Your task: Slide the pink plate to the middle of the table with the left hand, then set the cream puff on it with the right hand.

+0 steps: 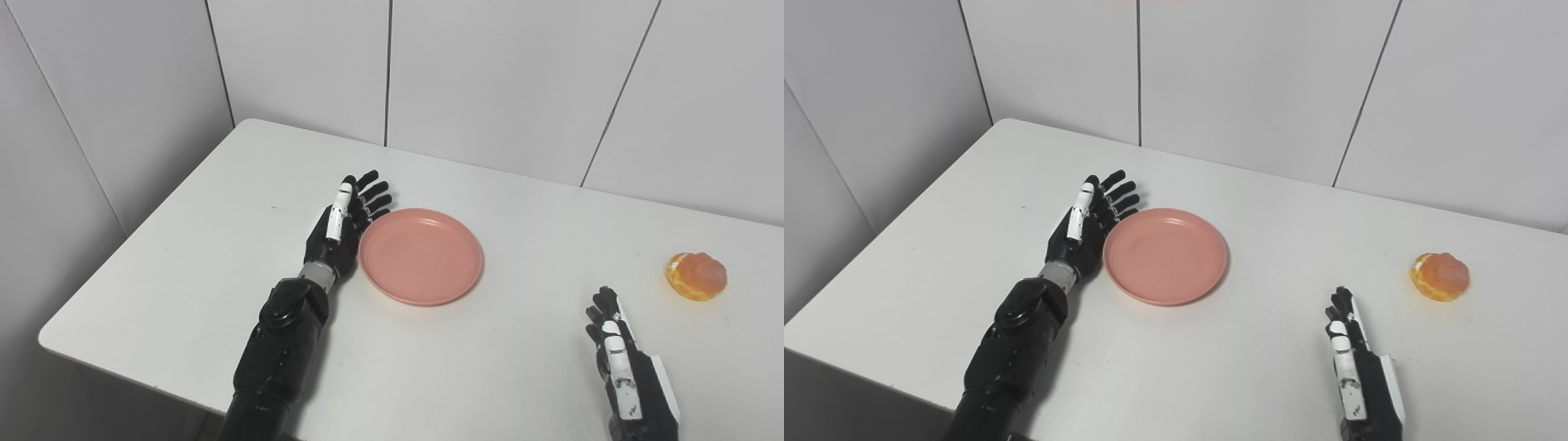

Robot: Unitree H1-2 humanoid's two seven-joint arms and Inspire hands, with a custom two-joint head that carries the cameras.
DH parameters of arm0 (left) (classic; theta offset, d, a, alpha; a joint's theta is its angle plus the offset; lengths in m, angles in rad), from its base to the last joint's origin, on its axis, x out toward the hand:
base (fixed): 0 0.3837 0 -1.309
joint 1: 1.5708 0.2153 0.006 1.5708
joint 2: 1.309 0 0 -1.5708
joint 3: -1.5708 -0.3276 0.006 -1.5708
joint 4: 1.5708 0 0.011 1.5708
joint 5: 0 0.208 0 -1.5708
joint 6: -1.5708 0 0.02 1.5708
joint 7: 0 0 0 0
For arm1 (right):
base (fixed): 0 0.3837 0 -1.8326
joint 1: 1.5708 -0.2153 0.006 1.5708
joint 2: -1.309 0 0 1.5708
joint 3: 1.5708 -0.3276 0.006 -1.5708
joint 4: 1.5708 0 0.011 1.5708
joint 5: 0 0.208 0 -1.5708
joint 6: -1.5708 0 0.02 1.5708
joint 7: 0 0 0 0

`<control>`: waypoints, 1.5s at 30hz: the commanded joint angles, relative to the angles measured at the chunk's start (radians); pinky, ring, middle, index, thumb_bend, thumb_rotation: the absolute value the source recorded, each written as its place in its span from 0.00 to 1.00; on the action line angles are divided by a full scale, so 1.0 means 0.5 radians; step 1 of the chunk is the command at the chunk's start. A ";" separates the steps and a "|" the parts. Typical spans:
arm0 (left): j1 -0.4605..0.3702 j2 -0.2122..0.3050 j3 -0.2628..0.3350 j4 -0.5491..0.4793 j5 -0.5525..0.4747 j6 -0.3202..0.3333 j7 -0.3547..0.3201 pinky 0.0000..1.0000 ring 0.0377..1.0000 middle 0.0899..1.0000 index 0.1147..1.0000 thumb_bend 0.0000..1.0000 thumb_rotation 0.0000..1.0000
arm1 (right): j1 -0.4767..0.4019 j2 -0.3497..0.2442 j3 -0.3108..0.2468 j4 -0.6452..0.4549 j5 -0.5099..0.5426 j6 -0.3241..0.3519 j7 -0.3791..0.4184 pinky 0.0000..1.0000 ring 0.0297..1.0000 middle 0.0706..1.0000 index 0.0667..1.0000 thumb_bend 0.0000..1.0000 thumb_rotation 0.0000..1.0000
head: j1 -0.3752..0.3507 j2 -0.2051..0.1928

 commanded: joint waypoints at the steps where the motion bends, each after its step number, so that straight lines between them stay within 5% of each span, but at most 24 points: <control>1: 0.061 -0.019 -0.046 -0.006 0.044 0.122 -0.004 0.84 0.84 0.84 0.82 0.41 1.00 | -0.058 0.013 -0.008 -0.068 0.004 0.024 -0.021 1.00 0.99 0.99 0.99 0.24 1.00 | -0.019 0.002; 25: 0.222 -0.127 -0.290 -0.476 0.113 0.420 -0.047 0.85 0.85 0.86 0.84 0.40 1.00 | -0.063 0.079 0.025 -0.173 -0.102 0.151 -0.097 0.98 0.97 0.98 0.98 0.20 1.00 | -0.177 0.063; 45: 0.369 -0.167 -0.370 -0.678 0.140 0.439 -0.063 0.87 0.86 0.86 0.84 0.40 1.00 | -0.096 0.097 0.031 -0.122 -0.147 0.071 -0.123 0.96 0.96 0.97 0.97 0.23 1.00 | -0.289 0.103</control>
